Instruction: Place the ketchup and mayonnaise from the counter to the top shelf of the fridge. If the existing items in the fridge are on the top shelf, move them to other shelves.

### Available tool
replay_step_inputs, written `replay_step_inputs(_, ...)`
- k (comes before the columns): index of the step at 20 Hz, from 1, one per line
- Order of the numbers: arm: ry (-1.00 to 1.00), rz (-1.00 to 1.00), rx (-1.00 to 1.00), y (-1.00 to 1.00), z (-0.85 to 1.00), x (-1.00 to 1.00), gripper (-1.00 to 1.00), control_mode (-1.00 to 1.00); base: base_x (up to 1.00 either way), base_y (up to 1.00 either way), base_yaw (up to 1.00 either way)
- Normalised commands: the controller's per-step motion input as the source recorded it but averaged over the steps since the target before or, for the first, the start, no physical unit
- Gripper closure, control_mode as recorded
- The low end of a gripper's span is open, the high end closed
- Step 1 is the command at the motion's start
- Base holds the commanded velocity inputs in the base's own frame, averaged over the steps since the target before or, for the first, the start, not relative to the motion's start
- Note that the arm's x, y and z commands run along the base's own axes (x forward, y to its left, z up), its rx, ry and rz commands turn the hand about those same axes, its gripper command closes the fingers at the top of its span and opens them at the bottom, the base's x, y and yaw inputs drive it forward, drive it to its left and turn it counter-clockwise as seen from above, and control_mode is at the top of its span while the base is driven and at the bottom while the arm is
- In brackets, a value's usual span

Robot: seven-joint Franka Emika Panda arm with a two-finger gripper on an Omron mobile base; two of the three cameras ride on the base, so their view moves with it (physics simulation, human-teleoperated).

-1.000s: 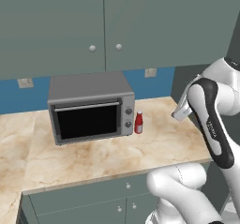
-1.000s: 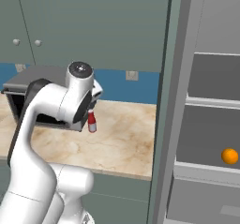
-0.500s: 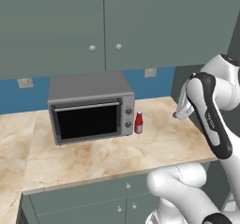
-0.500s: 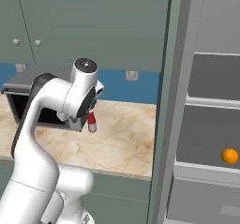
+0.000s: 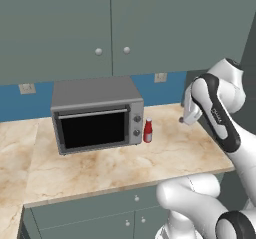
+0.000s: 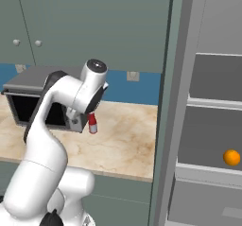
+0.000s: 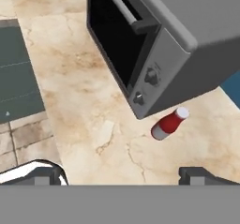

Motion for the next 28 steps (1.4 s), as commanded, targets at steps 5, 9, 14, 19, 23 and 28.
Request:
replay_step_inputs(5, 0.00, 0.19, -0.04, -0.18, -0.18, 0.32, -1.00, -1.00, 0.00, 0.00, 0.00)
replay_step_inputs(9, 0.01, 0.16, -0.03, -0.08, -0.15, 0.28, -1.00, -1.00, 0.00, 0.00, 0.00)
replay_step_inputs(14, 0.00, 0.15, 0.00, 0.00, -0.22, 0.20, -1.00, -1.00, 0.00, 0.00, 0.00)
replay_step_inputs(19, 0.00, 0.12, 0.00, 0.00, -0.29, 0.19, -1.00, -1.00, 0.00, 0.00, 0.00)
replay_step_inputs(23, 0.00, 0.11, 0.00, 0.00, -0.22, 0.30, -1.00, -1.00, 0.00, 0.00, 0.00)
replay_step_inputs(28, 0.11, 0.08, 0.00, 0.00, -0.30, 0.10, -1.00, -1.00, 0.00, 0.00, 0.00)
